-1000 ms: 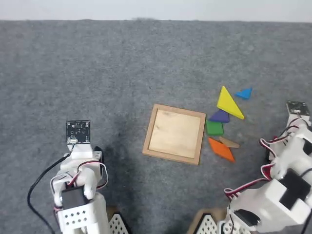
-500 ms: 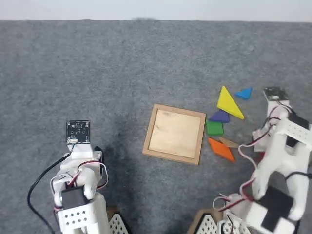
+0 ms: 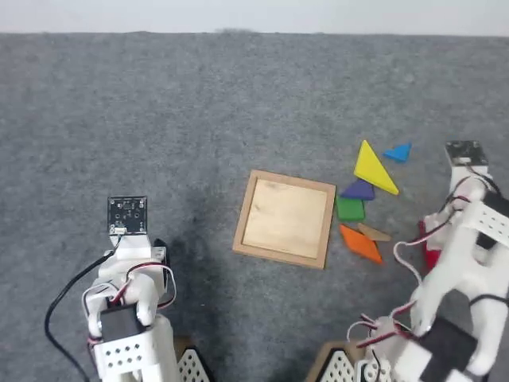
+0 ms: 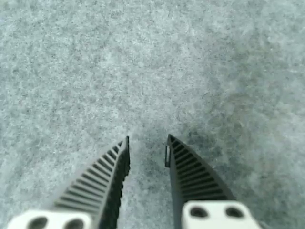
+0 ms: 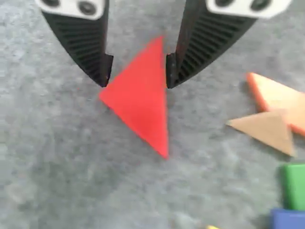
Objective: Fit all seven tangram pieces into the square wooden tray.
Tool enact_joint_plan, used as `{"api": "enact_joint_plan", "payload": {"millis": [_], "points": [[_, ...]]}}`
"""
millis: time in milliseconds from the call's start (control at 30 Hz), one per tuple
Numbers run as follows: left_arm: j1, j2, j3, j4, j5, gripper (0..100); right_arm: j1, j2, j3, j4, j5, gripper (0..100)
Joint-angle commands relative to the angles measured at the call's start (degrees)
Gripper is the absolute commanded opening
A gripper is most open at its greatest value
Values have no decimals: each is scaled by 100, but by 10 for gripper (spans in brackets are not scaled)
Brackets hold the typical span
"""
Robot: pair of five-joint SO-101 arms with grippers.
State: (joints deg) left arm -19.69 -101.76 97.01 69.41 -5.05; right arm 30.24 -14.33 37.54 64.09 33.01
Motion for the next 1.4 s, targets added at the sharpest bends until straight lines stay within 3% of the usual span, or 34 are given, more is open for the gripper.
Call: {"api": "enact_joint_plan", "payload": {"millis": [0, 333, 600, 900, 1100, 1367], "points": [[-18, 9, -48, 35, -62, 121, 180, 462, -97, -418, 202, 188], [-18, 9, -48, 35, -62, 121, 163, 1156, 158, -910, 413, 199], [-18, 9, -48, 35, -62, 121, -207, 1130, 791, -1086, 879, 367], [-18, 9, -48, 35, -62, 121, -251, 875, 765, -1174, 888, 362], [-18, 9, -48, 35, -62, 121, -242, 1042, 765, -1305, 888, 199], [-18, 9, -48, 35, -62, 121, -277, 1112, 765, -1174, 888, 177]]}}
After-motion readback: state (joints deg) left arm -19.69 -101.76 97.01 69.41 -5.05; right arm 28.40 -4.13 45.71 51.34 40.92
